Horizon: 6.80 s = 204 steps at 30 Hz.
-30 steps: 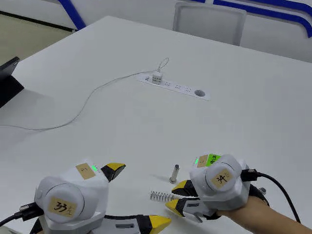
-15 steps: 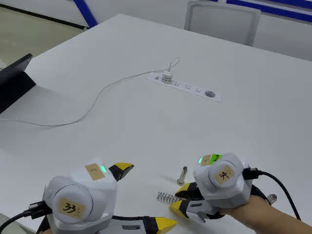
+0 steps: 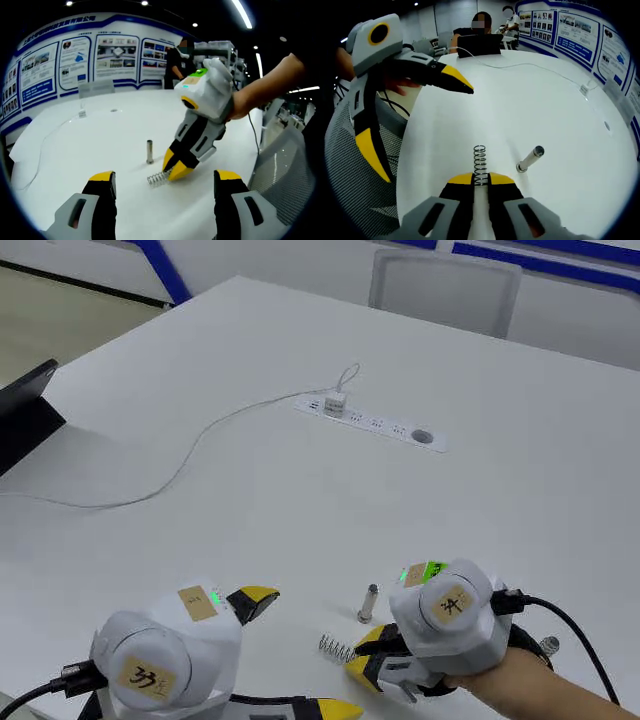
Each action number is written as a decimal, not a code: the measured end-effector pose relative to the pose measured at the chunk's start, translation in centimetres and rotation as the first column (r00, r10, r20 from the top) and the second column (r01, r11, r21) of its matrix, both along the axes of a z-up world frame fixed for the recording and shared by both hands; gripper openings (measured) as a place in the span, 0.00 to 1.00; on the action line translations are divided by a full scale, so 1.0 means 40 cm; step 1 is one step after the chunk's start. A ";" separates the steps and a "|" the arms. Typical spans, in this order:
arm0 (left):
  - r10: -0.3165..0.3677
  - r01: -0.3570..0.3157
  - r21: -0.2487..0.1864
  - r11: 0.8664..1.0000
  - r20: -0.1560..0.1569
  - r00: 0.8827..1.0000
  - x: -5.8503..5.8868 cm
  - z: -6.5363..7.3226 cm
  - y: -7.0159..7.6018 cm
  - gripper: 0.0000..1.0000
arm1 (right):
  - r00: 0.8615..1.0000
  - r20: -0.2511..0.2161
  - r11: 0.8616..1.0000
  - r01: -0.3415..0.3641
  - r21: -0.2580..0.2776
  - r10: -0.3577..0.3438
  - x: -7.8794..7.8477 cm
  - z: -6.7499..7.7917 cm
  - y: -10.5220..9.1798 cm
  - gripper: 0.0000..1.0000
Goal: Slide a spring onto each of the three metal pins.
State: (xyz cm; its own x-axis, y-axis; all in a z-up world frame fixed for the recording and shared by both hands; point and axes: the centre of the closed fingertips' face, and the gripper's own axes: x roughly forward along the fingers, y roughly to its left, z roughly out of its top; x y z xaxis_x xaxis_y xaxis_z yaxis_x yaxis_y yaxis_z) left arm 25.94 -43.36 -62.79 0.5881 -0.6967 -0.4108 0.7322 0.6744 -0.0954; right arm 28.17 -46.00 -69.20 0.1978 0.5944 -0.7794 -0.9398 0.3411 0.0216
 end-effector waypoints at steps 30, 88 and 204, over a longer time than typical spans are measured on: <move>-0.196 0.194 0.029 0.981 0.093 0.976 -0.026 0.051 -0.120 0.72 | 0.971 0.213 0.994 -0.094 -0.061 0.105 -0.093 0.181 -0.137 0.11; -0.574 0.543 0.187 0.819 0.252 0.779 -0.107 0.148 -0.221 0.10 | 0.925 0.329 0.981 -0.185 -0.052 0.192 -0.160 0.297 -0.145 0.11; -0.097 0.121 -0.137 0.983 0.168 0.981 -0.013 0.103 -0.042 0.95 | 0.966 0.138 0.947 0.178 0.269 -0.220 0.092 0.335 -0.093 0.11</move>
State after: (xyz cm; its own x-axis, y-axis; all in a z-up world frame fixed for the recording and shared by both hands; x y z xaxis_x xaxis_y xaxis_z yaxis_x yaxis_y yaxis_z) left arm 25.41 -45.03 -58.67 0.5552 -0.8057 -0.2064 0.8142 0.5772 -0.0628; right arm 31.85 -49.70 -55.79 0.4447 0.7024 -0.5558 -0.8510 0.5249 -0.0175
